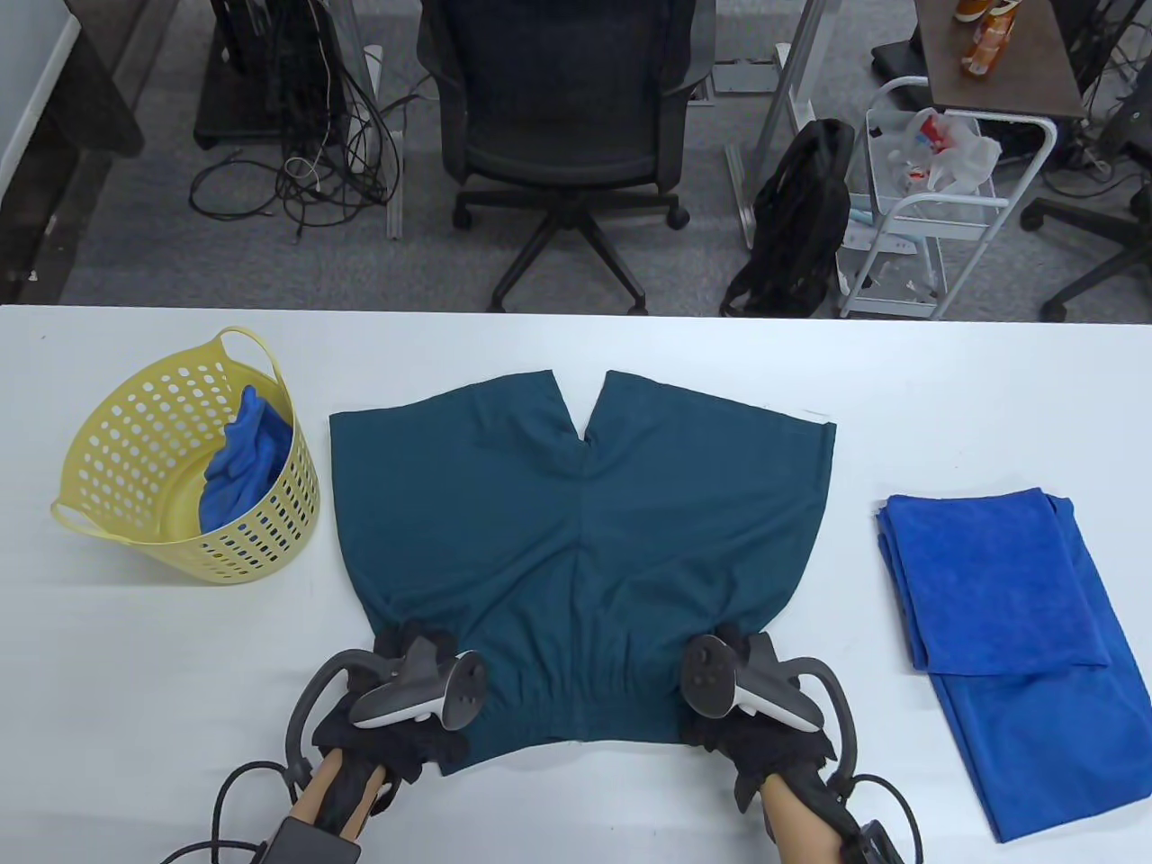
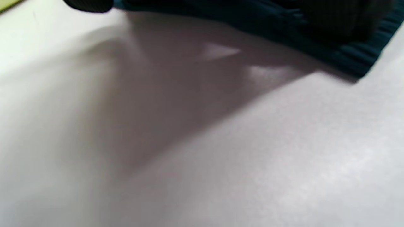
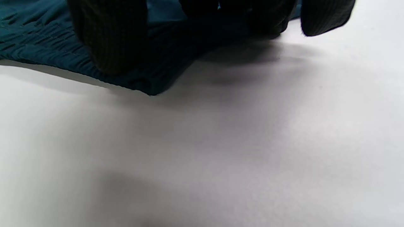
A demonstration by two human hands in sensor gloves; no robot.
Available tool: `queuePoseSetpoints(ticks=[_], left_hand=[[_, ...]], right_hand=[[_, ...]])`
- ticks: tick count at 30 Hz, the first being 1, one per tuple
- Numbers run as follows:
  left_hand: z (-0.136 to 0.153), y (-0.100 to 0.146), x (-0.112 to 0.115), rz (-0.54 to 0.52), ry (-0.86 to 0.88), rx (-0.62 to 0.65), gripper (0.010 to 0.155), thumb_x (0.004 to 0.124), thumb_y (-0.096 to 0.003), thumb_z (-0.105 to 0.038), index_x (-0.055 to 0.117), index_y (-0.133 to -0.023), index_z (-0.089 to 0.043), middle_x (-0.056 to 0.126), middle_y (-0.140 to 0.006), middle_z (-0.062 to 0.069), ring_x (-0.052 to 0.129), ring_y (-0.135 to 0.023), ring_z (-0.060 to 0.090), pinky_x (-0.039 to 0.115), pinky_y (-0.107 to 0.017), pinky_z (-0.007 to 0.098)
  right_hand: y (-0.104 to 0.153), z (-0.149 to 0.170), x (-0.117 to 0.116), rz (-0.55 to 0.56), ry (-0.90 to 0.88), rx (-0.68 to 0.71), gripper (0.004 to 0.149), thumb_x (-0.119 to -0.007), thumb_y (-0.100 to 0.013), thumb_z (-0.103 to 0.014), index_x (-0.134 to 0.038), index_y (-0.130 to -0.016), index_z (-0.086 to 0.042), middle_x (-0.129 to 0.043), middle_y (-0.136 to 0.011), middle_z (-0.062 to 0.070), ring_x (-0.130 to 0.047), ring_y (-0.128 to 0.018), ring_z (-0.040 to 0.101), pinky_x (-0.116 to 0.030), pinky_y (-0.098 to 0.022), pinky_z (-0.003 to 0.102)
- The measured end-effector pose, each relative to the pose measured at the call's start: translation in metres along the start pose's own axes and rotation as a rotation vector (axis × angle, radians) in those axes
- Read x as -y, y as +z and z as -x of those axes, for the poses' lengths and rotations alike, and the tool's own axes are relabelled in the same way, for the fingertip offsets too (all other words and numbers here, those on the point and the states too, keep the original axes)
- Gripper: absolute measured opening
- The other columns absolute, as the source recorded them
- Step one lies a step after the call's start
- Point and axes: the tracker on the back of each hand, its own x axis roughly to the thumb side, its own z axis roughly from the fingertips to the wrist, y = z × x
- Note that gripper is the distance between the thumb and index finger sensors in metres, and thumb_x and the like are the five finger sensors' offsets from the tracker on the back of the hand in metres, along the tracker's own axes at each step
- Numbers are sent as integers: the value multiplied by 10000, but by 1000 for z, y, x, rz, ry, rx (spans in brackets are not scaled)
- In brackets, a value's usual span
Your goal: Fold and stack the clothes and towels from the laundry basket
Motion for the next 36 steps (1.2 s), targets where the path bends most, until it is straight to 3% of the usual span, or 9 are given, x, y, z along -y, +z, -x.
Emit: queuePoseSetpoints(ticks=[12,15,20,23,26,29,31,36], left_hand=[[1,0,2,8,19,18,1203,711,-408,-707,89,-1221,-76,119,-1252,354,290,-1119,605,499,-741,766],[4,2,-1,-20,28,-2,1124,670,-428,-705,157,-1234,-112,186,-1269,318,353,-1137,568,529,-747,738],[39,26,-41,-190,165,-65,791,674,-542,-591,449,-1227,-265,529,-1280,219,664,-1109,471,634,-748,654],[54,25,-80,-342,269,-104,734,686,-577,-543,468,-1229,-286,505,-1288,246,634,-1116,502,619,-746,675],[43,-11,-118,-355,261,-47,724,676,-603,-481,334,-1229,-358,353,-1305,270,524,-1144,522,574,-761,687],[12,-65,-145,-271,103,-8,740,666,-618,-404,190,-1184,-424,190,-1292,280,417,-1158,534,531,-770,702],[-12,-100,-156,-235,5,-15,768,679,-616,-360,130,-1145,-456,136,-1280,270,381,-1164,528,511,-775,709],[-52,-159,-170,-178,-103,-42,805,719,-600,-298,123,-1104,-498,74,-1267,223,354,-1181,492,495,-783,715]], right_hand=[[5,0,0,18,27,-30,885,-819,-527,-453,-435,-1187,-7,-390,-1187,333,-505,-1028,606,-524,-675,757],[11,-3,1,86,55,-21,845,-764,-560,-475,-423,-1196,-35,-351,-1192,355,-452,-1029,617,-491,-682,758],[26,-21,14,281,82,36,706,-694,-624,-428,-490,-1175,-36,-396,-1183,355,-557,-1014,579,-531,-681,728],[27,-32,17,320,52,77,647,-682,-636,-399,-537,-1154,-40,-505,-1159,341,-641,-978,543,-588,-675,688],[22,-42,13,338,55,161,570,-685,-633,-352,-589,-1127,-84,-567,-1144,298,-670,-970,515,-594,-674,686],[16,-48,4,252,70,263,540,-674,-635,-338,-580,-1137,-162,-554,-1177,240,-617,-1011,522,-564,-684,710],[12,-51,-1,173,79,298,541,-671,-635,-355,-571,-1144,-203,-514,-1200,232,-565,-1032,539,-530,-690,729],[10,-49,-5,82,99,314,541,-661,-628,-413,-585,-1133,-237,-444,-1217,271,-448,-1054,560,-468,-704,749]])
